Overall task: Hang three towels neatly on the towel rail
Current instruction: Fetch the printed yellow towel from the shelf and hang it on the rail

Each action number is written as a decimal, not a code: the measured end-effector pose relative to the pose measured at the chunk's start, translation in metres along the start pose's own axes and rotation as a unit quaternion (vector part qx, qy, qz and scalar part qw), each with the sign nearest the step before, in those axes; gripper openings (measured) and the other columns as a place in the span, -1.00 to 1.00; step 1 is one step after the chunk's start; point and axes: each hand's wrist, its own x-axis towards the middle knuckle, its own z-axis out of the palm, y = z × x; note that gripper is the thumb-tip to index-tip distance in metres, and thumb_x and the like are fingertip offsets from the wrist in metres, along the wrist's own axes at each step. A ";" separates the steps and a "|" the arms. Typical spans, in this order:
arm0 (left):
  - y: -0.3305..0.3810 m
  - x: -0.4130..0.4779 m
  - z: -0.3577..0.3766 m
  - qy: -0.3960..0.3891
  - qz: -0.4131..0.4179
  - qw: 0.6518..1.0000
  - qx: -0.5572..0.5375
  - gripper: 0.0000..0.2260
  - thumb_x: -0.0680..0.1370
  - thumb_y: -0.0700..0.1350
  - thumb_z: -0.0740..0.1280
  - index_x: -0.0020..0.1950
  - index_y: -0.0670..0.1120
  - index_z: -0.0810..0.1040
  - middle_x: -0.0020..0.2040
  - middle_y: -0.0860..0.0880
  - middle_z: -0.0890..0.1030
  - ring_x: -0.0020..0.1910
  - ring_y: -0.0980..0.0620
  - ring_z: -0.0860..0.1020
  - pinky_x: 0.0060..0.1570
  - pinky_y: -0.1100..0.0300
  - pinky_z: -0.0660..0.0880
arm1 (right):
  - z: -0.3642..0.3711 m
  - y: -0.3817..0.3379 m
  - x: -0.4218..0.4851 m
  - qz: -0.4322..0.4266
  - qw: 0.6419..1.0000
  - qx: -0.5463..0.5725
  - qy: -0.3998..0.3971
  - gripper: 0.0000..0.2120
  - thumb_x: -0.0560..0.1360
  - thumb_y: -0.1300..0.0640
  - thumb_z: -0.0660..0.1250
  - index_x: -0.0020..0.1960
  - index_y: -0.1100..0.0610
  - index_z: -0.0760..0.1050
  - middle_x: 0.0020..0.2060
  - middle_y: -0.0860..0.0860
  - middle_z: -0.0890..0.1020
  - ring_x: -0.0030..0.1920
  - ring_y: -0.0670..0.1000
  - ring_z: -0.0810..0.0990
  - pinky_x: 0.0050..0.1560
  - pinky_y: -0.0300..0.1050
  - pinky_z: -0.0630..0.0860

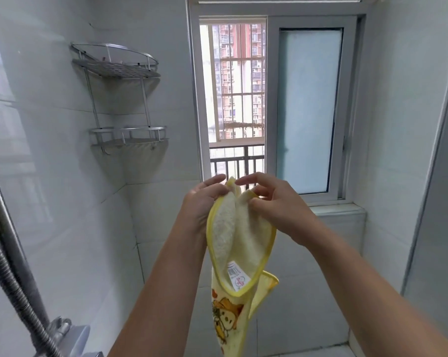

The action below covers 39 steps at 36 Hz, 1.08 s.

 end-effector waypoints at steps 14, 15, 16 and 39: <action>-0.007 0.007 0.000 -0.016 -0.018 0.997 0.079 -0.72 0.47 -0.36 0.18 0.13 -0.17 0.50 -0.22 -0.15 0.58 -0.51 0.09 0.60 -0.55 0.33 0.46 | 0.008 0.012 0.014 0.009 1.000 -0.021 -0.012 -0.81 0.41 0.13 0.37 -0.10 -0.17 0.57 -0.21 -0.18 0.62 -0.18 -0.19 0.58 -0.23 -0.32 0.49; -0.009 0.007 -0.001 -0.019 -0.014 0.997 0.073 -0.74 0.47 -0.34 0.19 0.12 -0.16 0.50 -0.21 -0.15 0.58 -0.50 0.08 0.60 -0.53 0.32 0.47 | 0.008 0.013 0.015 0.015 1.000 -0.020 -0.008 -0.82 0.40 0.13 0.37 -0.15 -0.16 0.56 -0.23 -0.15 0.62 -0.21 -0.18 0.57 -0.25 -0.32 0.50; -0.010 0.006 -0.002 -0.026 -0.012 0.998 0.059 -0.77 0.47 -0.31 0.21 0.10 -0.16 0.51 -0.21 -0.15 0.58 -0.47 0.06 0.60 -0.50 0.30 0.48 | 0.009 0.015 0.016 0.025 1.000 -0.010 0.000 -0.83 0.40 0.14 0.36 -0.21 -0.15 0.55 -0.27 -0.13 0.62 -0.27 -0.17 0.57 -0.29 -0.32 0.49; -0.018 -0.012 0.001 -0.071 0.212 0.895 0.385 -0.87 0.50 -0.11 0.30 0.05 0.02 0.51 -0.02 0.05 0.60 -0.02 0.08 0.57 -0.14 0.23 0.52 | 0.003 0.037 0.031 0.192 0.953 0.215 0.090 -0.79 0.44 0.25 0.30 0.07 0.25 0.47 -0.14 0.17 0.58 -0.22 0.07 0.56 -0.38 -0.18 0.50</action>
